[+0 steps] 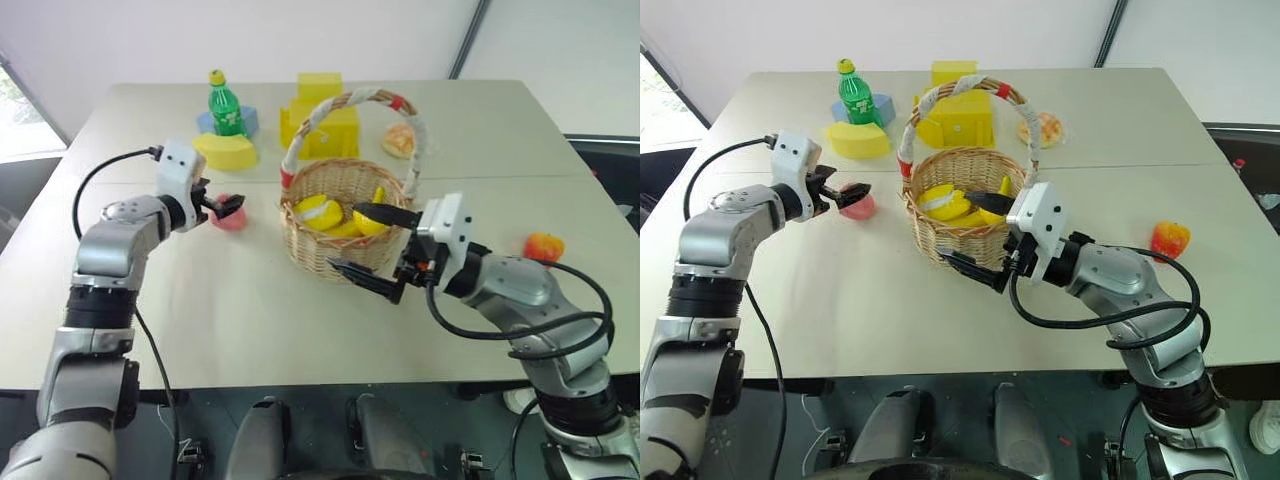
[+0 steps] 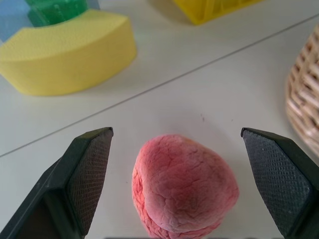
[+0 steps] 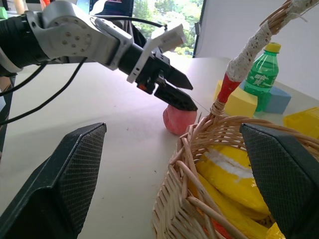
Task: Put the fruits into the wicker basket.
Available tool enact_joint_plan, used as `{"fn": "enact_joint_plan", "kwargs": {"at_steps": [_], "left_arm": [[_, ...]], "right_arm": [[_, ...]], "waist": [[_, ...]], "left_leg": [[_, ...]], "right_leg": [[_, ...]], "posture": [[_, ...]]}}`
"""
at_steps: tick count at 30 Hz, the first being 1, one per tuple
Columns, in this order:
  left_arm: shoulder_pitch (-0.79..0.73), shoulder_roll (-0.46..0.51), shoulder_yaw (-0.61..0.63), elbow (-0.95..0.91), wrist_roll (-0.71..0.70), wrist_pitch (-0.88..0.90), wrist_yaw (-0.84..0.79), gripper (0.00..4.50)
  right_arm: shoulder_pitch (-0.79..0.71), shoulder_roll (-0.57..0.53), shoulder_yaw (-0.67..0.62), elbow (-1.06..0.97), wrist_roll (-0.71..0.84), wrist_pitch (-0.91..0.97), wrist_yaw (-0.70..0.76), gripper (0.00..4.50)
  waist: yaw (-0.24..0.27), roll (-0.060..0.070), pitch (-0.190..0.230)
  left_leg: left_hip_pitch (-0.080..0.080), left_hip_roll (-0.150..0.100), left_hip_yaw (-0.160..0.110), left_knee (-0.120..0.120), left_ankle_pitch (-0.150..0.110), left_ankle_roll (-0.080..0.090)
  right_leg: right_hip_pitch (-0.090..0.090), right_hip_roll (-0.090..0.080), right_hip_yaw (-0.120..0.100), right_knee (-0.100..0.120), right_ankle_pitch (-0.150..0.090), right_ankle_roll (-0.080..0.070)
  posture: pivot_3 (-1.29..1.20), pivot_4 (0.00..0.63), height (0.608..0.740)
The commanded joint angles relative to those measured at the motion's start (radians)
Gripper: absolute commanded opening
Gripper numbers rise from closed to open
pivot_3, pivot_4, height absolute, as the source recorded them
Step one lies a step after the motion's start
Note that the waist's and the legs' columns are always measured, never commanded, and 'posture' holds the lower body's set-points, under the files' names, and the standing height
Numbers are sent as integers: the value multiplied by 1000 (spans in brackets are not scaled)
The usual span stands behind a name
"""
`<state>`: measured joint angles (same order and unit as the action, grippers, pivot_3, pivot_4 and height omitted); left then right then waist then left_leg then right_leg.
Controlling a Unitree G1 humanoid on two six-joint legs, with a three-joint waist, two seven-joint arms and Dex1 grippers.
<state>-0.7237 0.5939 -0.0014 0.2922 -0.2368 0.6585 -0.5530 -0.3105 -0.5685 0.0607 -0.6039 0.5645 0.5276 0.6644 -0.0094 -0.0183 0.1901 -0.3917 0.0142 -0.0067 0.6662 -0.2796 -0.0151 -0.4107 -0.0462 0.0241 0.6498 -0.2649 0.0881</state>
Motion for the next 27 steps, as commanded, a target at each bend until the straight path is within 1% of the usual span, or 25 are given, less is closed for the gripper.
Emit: {"fn": "enact_joint_plan", "kwargs": {"at_steps": [1, 3, 6, 9, 11, 12, 13, 16, 20, 23, 24, 27], "left_arm": [[-49, -1, -44, 60, 64, -67, -19, 4401], [-66, -12, -67, 107, 90, -86, -28, 4401], [-78, -29, -65, 139, 90, -87, -43, 4401], [-73, -30, -62, 149, 110, -110, -50, 3621], [-70, -31, -56, 149, 115, -110, -53, 2706], [-67, -29, -52, 144, 115, -101, -51, 2436], [-61, -24, -50, 134, 119, -89, -47, 2305], [-40, -9, -21, 77, 107, -63, -43, 2275], [19, 17, 67, -90, 25, 16, -68, 2275], [59, 37, 168, -243, -81, 49, -110, 2275], [87, 60, 198, -334, -132, 44, -161, 2275], [130, 97, 236, -491, -236, 88, -229, 2275]], "right_arm": [[-6, 12, -2, -53, 6, 2, -17, 4500], [-3, 16, 2, -59, 3, 4, -26, 4500], [1, 18, 6, -65, -4, 4, -36, 4500], [2, 20, 9, -69, -4, 4, -42, 4500], [3, 19, 13, -70, -6, 3, -44, 4500], [2, 18, 15, -71, -9, 3, -45, 4500], [4, 17, 15, -73, -9, 2, -45, 4500], [9, 16, 11, -70, -11, -4, -42, 4500], [15, 12, 10, -57, -15, -13, -27, 4500], [10, 4, -5, -45, -10, -15, -15, 4500], [7, 0, -10, -38, -10, -16, -8, 4500], [2, -9, -18, -24, -11, -20, 9, 4500]], "waist": [[-3, 0, 0], [-3, 0, 0], [-3, 0, 0], [-3, 0, 0], [-3, 0, 0], [-3, 0, 0], [-3, 0, 0], [-4, 0, 0], [-5, 0, 0], [-4, 0, 0], [-4, 0, 0], [-4, 0, 0]], "left_leg": [[0, 0, 0, 0, 0, 0], [0, 0, 0, 0, 0, 0], [0, 0, 0, 0, 0, 0], [0, 0, 0, 0, 0, 0], [0, 0, 0, 0, 0, 0], [0, 0, 0, 0, 0, 0], [0, 0, 0, 0, 0, 0], [0, 0, 0, 0, 0, 0], [0, 1, 0, 0, 0, 0], [0, 2, 0, 0, 0, 0], [0, 2, 0, 0, 0, 0], [0, 2, 0, 0, 0, 0]], "right_leg": [[0, 0, 0, 0, 0, 0], [0, 0, 0, 0, 0, 0], [0, 0, 0, 0, 0, 0], [0, 0, 0, 0, 0, 0], [0, 0, 0, 0, 0, 0], [0, 0, 0, 0, 0, 0], [0, 0, 0, 0, 0, 0], [0, 0, 0, 0, 0, 0], [0, 0, 0, 0, 0, 0], [0, -1, 0, 0, 0, 0], [0, -1, 0, 0, 0, 0], [0, -2, 1, 0, 0, 0]], "posture": [[0, 150, 740], [0, 150, 740], [0, 150, 740], [0, 150, 740], [0, 150, 740], [0, 150, 740], [0, 150, 740], [0, 150, 740], [0, 150, 740], [0, 150, 740], [0, 150, 740], [0, 150, 740]]}}
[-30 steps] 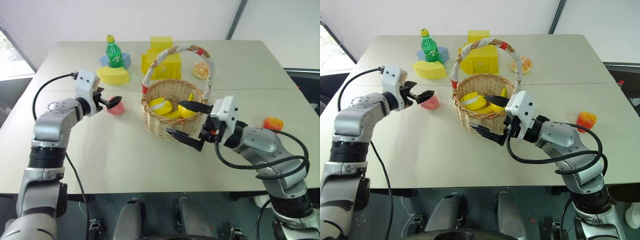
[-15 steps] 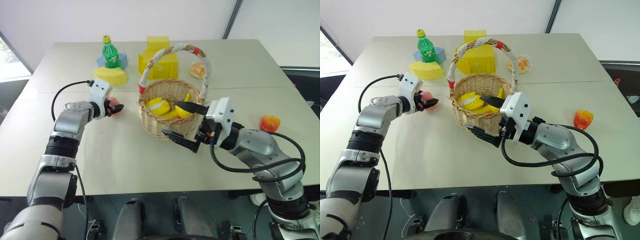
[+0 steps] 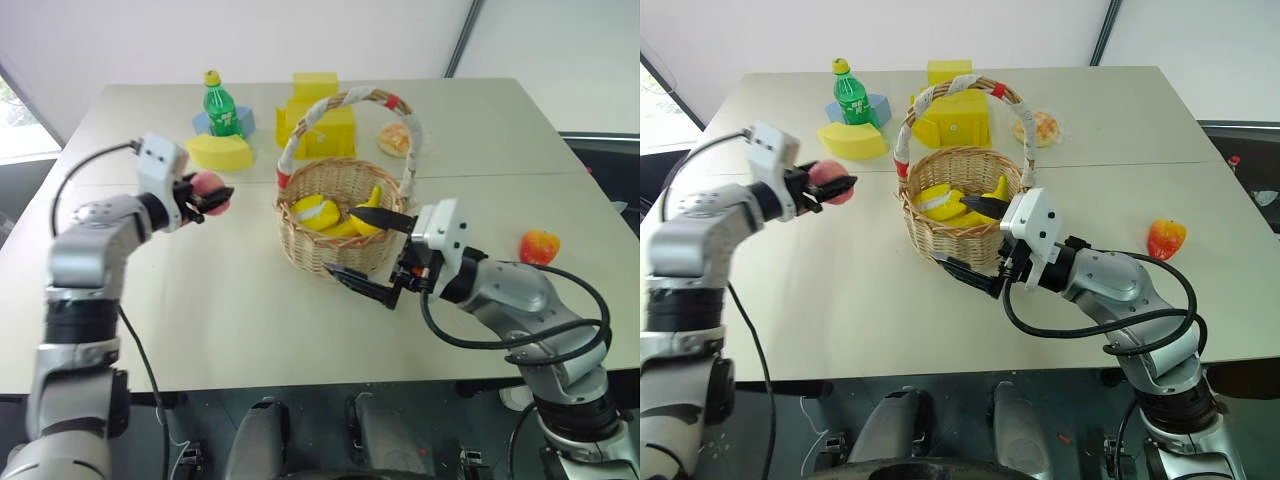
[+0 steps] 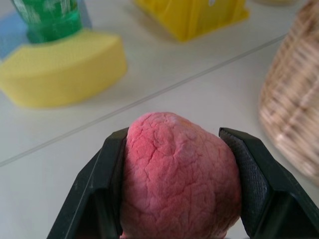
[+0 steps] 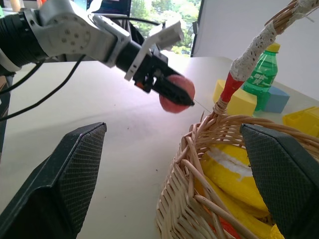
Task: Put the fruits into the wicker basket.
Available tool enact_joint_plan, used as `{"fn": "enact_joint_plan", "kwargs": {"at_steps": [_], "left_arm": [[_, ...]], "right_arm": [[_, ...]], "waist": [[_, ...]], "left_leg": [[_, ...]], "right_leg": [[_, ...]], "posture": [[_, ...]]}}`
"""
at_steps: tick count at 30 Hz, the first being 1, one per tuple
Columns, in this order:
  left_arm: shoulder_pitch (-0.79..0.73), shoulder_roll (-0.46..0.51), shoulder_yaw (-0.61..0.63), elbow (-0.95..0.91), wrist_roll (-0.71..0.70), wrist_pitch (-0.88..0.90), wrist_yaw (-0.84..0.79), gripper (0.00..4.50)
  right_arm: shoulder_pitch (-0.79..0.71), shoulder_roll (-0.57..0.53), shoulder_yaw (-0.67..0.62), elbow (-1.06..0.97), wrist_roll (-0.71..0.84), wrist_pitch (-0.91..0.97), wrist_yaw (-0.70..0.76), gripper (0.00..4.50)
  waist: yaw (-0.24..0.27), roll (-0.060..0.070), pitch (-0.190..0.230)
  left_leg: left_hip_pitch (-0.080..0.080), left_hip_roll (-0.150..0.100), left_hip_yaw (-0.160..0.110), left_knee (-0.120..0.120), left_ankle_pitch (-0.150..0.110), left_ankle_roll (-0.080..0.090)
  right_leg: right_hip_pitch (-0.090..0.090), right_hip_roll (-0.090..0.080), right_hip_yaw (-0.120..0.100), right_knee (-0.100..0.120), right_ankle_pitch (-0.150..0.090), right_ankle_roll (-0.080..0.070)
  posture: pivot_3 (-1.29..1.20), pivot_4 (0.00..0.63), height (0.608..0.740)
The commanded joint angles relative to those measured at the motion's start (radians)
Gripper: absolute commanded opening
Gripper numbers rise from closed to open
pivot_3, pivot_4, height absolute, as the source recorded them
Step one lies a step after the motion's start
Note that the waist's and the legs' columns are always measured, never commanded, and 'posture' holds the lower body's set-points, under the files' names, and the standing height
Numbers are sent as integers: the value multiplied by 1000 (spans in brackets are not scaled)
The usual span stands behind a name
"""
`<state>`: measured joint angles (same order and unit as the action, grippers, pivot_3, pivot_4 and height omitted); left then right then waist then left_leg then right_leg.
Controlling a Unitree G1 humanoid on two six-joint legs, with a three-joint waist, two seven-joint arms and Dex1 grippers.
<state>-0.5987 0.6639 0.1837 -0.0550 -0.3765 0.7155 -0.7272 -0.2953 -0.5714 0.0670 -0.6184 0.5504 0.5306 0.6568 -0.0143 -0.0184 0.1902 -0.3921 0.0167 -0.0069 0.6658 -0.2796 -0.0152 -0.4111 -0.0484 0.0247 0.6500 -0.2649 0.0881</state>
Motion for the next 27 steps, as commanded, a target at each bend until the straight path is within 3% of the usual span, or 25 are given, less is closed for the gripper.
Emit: {"fn": "enact_joint_plan", "kwargs": {"at_steps": [1, 4, 8, 11, 19, 27], "left_arm": [[7, 31, 52, -174, -122, 56, -57, 2275], [-9, 18, 2, -274, -176, 105, -56, 2275], [-83, -69, -115, -330, -185, 137, -4, 2275], [-149, -145, -214, -277, -141, 131, 38, 2275], [-257, -225, -342, -95, -11, 67, 81, 2275], [-300, -266, -390, 22, 59, -3, 62, 2275]], "right_arm": [[-15, -9, -28, -3, 2, -25, 21, 4500], [-19, -21, -55, 23, -2, -35, 33, 4500], [-9, -40, -98, 34, -1, -39, 36, 4500], [16, -52, -135, 15, 4, -33, 21, 4500], [64, -46, -154, -35, -1, -22, -19, 4500], [65, -49, -149, -44, 1, -15, -37, 4500]], "waist": [[3, 0, 0], [5, 0, 0], [5, 0, 0], [4, 0, 0], [0, 0, 0], [2, 0, 0]], "left_leg": [[0, 0, 0, 0, 0, 0], [1, -1, 0, 0, 0, 0], [1, -2, -1, 1, 0, 0], [1, -3, -1, 1, 0, 0], [1, -2, -1, 0, 0, 0], [1, -2, 0, 0, 0, 0]], "right_leg": [[0, 0, 0, 0, 0, 0], [2, -1, 0, 0, 0, 0], [2, 0, 0, -1, 0, 0], [2, 1, 0, -1, 0, 0], [1, 5, 0, 0, 0, 0], [1, 3, 1, 0, 0, 0]], "posture": [[0, 150, 740], [0, 150, 740], [0, 150, 740], [0, 150, 740], [0, 150, 740], [0, 150, 740]]}}
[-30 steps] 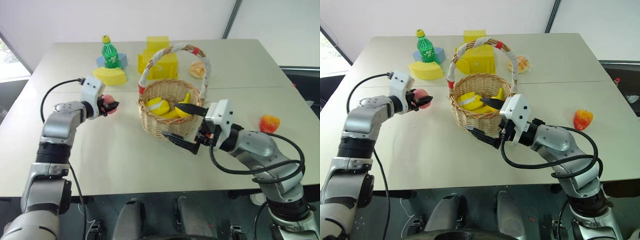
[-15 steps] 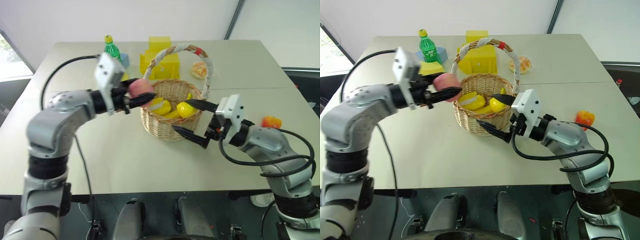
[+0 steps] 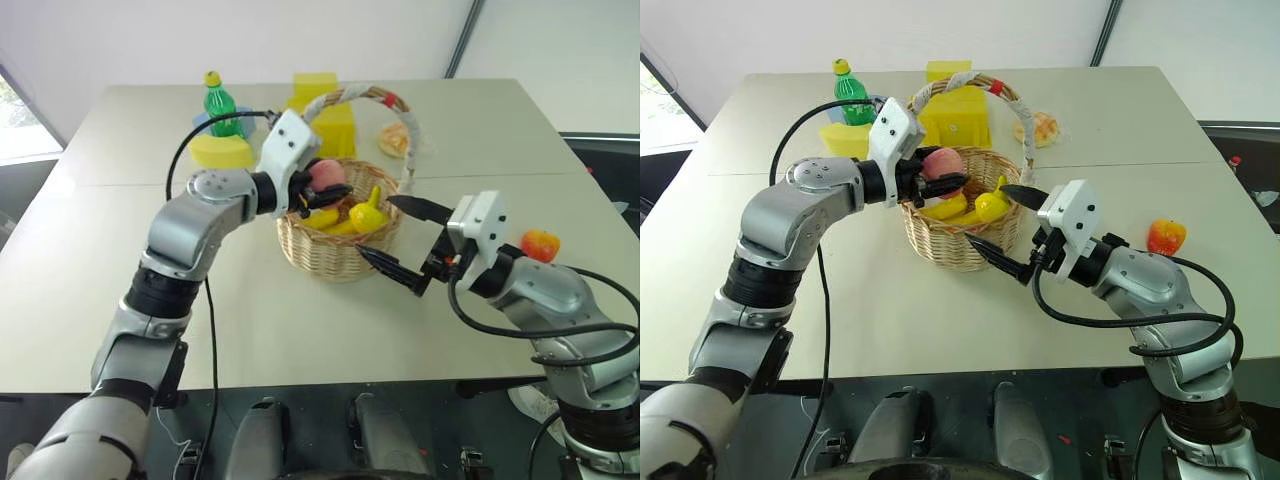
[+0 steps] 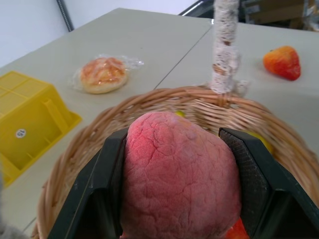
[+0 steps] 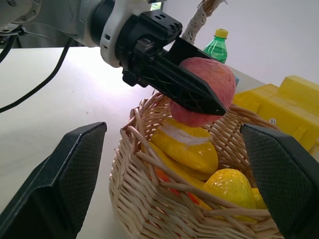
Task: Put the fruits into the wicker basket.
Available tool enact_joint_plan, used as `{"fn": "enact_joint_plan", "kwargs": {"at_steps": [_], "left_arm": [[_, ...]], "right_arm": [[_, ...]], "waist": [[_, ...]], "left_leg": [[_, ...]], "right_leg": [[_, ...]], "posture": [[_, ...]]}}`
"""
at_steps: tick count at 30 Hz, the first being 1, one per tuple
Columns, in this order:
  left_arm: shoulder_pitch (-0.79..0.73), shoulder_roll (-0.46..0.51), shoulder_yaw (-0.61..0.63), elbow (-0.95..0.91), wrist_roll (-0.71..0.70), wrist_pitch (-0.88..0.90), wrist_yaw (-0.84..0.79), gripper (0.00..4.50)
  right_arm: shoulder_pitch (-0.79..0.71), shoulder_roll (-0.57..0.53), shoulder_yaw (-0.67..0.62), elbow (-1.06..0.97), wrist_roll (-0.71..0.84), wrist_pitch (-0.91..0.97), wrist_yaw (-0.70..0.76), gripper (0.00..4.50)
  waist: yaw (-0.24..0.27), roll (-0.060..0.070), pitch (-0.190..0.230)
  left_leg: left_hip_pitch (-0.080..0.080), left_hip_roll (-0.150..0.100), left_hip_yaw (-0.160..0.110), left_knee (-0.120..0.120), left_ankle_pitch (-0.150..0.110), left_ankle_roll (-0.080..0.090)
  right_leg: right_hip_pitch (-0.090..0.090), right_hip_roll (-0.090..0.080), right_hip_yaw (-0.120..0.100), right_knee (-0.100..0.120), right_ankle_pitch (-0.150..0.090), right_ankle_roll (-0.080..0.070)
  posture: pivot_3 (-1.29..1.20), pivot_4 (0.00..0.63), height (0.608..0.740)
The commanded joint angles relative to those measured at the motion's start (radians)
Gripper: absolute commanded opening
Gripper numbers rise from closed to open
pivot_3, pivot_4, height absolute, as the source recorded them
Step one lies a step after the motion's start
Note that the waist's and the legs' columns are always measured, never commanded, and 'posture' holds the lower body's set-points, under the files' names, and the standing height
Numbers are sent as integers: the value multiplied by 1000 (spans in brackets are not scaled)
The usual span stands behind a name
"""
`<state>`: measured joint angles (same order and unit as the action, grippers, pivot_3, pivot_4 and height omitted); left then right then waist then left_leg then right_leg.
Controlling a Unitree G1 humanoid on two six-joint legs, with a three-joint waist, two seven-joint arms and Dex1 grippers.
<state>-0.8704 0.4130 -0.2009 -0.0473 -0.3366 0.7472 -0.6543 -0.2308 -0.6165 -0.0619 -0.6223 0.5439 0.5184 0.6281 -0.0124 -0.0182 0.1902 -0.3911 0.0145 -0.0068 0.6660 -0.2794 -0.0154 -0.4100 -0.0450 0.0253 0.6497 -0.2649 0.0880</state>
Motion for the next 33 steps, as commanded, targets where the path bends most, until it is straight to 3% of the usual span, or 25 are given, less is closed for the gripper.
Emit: {"fn": "enact_joint_plan", "kwargs": {"at_steps": [1, 8, 12, 13, 19, 23, 33], "left_arm": [[-32, -22, -6, 25, 24, -40, -12, 2275], [-48, -49, -11, 49, 26, -42, -61, 2275], [-45, -49, -2, 14, 13, -15, -79, 4223], [-42, -48, 4, -2, 7, -12, -84, 4427], [72, 17, 81, -178, -117, -99, -242, 4427], [184, 90, 120, -305, -251, -84, -373, 4427], [172, 90, 78, -264, -204, -104, -316, 4427]], "right_arm": [[0, -4, -20, -40, 7, -3, -10, 4500], [9, -7, -26, -50, 10, 3, -19, 4500], [39, -29, -67, -46, 7, 9, -23, 4500], [54, -39, -91, -41, 5, 11, -24, 4500], [205, -101, -324, 52, -2, 37, -35, 4500], [262, -119, -399, 170, -79, 62, -104, 4500], [165, -57, -375, 365, -175, 55, -254, 4500]], "waist": [[0, 0, 0], [0, 0, 0], [1, 0, 0], [1, 0, 0], [-2, 0, 0], [-2, 1, 0], [-2, 1, 0]], "left_leg": [[0, 0, 0, 0, 0, 0], [0, 0, 0, 0, 0, 0], [0, 0, 0, 0, 0, 0], [0, 0, 0, 0, 0, 0], [-1, 0, 0, 0, 0, 0], [0, 2, 1, -1, 0, 0], [1, 0, 1, 0, 1, -1]], "right_leg": [[0, 0, 0, 0, 0, 0], [0, 0, 0, 0, 0, 0], [0, 0, 0, 0, 0, 0], [0, 0, 0, 0, 0, 0], [0, -1, 0, -1, 0, 0], [0, 0, 1, 0, 0, 0], [1, 0, 1, 0, 0, 0]], "posture": [[0, 150, 740], [0, 150, 740], [0, 150, 740], [0, 150, 740], [0, 150, 740], [0, 150, 740], [0, 150, 740]]}}
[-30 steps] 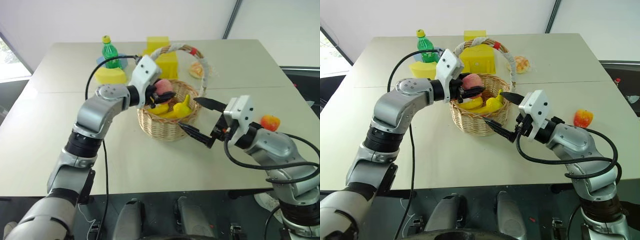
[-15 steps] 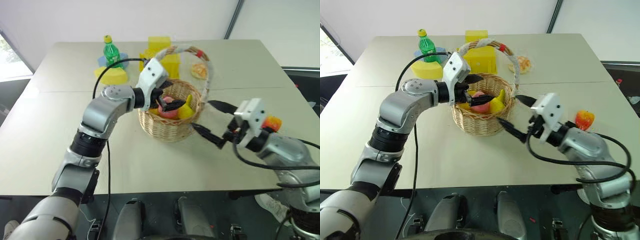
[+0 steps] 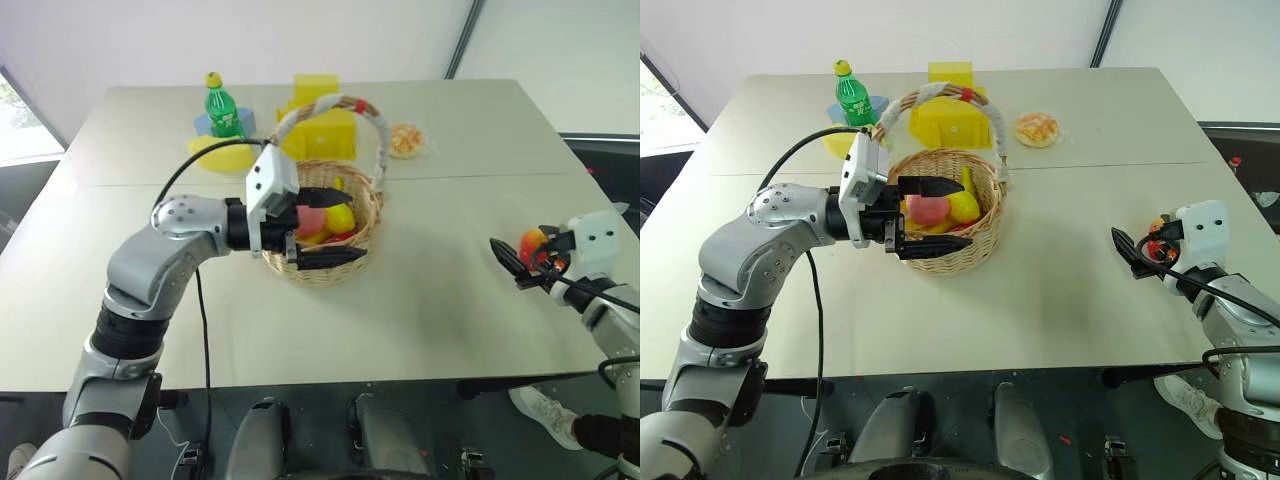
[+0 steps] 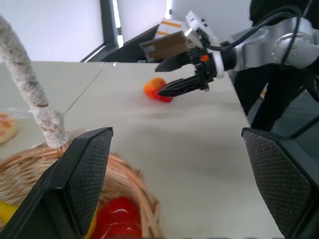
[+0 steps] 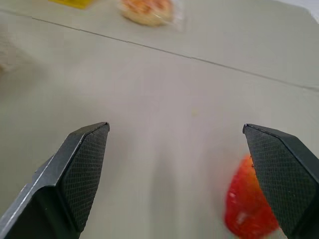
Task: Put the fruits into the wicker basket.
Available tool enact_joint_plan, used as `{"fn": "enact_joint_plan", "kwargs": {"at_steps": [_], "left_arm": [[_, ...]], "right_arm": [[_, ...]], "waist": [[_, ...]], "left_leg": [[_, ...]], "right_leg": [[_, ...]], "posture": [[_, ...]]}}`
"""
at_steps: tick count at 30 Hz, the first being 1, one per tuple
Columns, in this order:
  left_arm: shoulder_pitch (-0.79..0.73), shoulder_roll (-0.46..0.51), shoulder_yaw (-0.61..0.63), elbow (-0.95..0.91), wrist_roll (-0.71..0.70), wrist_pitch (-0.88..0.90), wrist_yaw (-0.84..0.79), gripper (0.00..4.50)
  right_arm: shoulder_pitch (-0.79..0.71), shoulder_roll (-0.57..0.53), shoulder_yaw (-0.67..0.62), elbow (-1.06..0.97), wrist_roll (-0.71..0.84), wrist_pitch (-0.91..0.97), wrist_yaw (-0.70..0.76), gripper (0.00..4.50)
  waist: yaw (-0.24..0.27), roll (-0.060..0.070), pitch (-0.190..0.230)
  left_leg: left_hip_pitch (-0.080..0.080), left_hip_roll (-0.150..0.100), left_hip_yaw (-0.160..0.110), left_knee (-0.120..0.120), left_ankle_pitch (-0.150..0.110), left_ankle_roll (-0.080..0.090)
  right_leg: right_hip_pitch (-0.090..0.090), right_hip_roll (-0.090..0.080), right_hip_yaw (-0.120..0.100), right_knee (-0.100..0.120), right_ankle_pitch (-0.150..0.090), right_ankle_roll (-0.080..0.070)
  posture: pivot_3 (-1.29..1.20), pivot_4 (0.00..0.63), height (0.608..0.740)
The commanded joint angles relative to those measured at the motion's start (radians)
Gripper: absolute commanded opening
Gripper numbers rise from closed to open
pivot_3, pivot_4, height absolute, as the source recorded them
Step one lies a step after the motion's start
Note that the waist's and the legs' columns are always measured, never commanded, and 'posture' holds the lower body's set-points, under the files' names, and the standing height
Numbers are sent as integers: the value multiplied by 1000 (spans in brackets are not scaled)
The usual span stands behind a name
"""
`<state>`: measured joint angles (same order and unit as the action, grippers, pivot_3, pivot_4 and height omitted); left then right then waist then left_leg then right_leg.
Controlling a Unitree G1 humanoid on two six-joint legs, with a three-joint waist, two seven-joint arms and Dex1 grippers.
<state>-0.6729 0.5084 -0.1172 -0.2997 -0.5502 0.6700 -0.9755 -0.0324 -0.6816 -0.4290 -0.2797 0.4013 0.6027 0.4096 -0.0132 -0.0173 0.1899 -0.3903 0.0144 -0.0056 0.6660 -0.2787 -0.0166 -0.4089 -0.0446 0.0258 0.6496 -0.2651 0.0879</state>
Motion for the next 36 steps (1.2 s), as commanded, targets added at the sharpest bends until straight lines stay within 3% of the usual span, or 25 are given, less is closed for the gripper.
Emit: {"fn": "enact_joint_plan", "kwargs": {"at_steps": [1, 8, 18, 26, 29, 32, 33, 36], "left_arm": [[-26, -4, -11, -11, 14, -33, 1, 4427], [14, 16, -26, -79, -48, -16, -65, 4427], [34, -9, -68, -93, -23, 1, 6, 4427], [46, -3, -63, -97, -20, 5, 45, 4427], [55, 2, -57, -99, -24, 11, 60, 4500], [65, 10, -52, -102, -24, 11, 70, 4500], [67, 11, -51, -102, -24, 9, 72, 4500], [68, 11, -48, -95, -20, -1, 75, 4500]], "right_arm": [[-42, 10, -10, 42, -47, -35, -50, 4500], [-93, 20, -53, 216, -87, -67, -114, 4500], [-222, 51, -21, 514, -112, -191, -116, 4500], [-296, 64, -9, 633, -101, -238, -82, 4500], [-299, 74, -19, 641, -92, -250, -83, 3598], [-285, 77, -11, 627, -100, -268, -81, 2228], [-280, 78, -9, 618, -101, -268, -82, 2044], [-262, 78, -6, 564, -101, -278, -81, 2040]], "waist": [[-1, 0, 0], [0, 0, 0], [-6, 1, 0], [-3, 2, 0], [-2, 2, 0], [-4, 2, 0], [-3, 2, 0], [-3, 2, 0]], "left_leg": [[0, 0, 0, 0, 0, 0], [0, 0, 0, 0, 0, 0], [0, 0, 0, 0, 0, 0], [0, 0, 0, 0, 0, 0], [0, 0, 0, 0, 0, 0], [0, 0, 0, 0, 0, 0], [0, 0, 0, 0, 0, 0], [0, 0, 0, 0, 0, 0]], "right_leg": [[0, 0, 0, 0, 0, 0], [0, 0, 0, 0, 0, 0], [0, 0, 1, 0, 0, 0], [0, 0, 1, 0, 0, 0], [0, 0, 1, 0, 0, 0], [0, 0, 1, 0, 0, 0], [0, 0, 1, 0, 0, 0], [0, 0, 1, 0, 0, 0]], "posture": [[0, 150, 740], [0, 150, 740], [0, 150, 740], [0, 150, 740], [0, 150, 740], [0, 150, 740], [0, 150, 740], [0, 150, 740]]}}
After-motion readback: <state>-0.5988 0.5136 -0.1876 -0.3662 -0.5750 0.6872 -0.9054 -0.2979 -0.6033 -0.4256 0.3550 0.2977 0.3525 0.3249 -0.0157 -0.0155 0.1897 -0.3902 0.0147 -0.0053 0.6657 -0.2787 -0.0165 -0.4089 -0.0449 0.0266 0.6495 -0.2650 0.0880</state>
